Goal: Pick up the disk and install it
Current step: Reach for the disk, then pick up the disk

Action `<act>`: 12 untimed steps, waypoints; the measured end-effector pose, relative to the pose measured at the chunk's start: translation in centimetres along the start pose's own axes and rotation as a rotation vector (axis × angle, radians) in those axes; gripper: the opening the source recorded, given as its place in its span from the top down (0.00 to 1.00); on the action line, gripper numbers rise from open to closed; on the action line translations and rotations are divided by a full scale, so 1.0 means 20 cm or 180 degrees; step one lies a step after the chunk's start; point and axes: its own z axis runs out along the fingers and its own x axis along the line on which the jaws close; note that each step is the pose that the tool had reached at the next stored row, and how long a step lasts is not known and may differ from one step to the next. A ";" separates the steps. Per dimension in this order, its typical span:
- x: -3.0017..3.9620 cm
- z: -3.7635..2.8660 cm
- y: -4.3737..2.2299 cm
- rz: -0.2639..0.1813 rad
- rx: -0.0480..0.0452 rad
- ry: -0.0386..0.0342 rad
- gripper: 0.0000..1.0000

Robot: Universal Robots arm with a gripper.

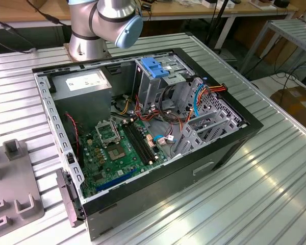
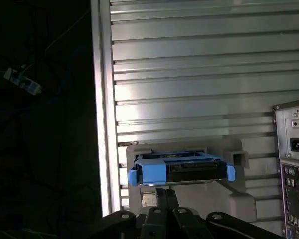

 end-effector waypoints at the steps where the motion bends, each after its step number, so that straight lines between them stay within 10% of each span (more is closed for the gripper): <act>1: 0.000 0.000 0.000 0.0000 0.0000 0.0000 0.90; 12: 0.002 0.000 0.000 0.0000 0.0000 0.0000 0.90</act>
